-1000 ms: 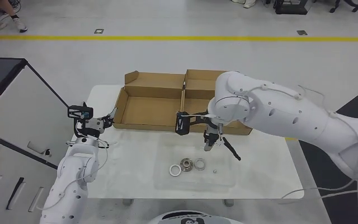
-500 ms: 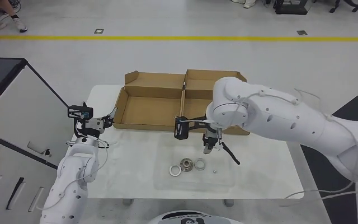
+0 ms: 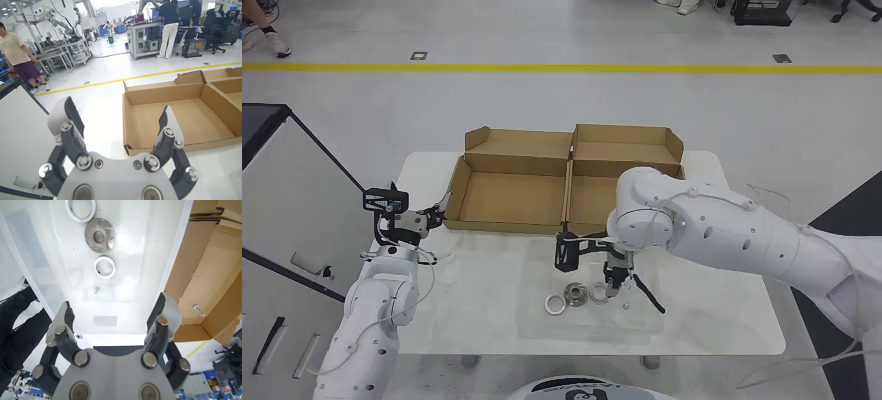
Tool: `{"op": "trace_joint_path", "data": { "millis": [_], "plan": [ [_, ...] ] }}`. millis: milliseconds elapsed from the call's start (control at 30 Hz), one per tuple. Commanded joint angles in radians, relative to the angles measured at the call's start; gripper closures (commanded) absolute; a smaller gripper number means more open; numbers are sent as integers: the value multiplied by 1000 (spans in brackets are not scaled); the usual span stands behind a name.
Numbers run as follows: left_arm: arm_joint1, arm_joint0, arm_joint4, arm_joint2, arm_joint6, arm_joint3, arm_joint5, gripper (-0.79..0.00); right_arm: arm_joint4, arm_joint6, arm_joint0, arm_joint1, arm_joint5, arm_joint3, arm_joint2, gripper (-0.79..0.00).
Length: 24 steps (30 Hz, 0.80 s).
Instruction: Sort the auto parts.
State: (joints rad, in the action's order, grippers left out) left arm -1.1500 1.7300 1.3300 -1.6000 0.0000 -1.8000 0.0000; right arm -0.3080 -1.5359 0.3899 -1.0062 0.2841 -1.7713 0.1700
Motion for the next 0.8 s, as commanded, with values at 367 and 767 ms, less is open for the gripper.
{"op": "trace_joint_path", "data": {
  "millis": [367, 767],
  "plan": [
    [0, 0, 0, 0, 0, 0, 0, -785, -26, 0, 58, 0, 0, 28, 0, -785],
    [0, 0, 0, 0, 0, 0, 0, -785, -74, 13, 98, 9, 13, 28, 0, -785]
  ]
}}
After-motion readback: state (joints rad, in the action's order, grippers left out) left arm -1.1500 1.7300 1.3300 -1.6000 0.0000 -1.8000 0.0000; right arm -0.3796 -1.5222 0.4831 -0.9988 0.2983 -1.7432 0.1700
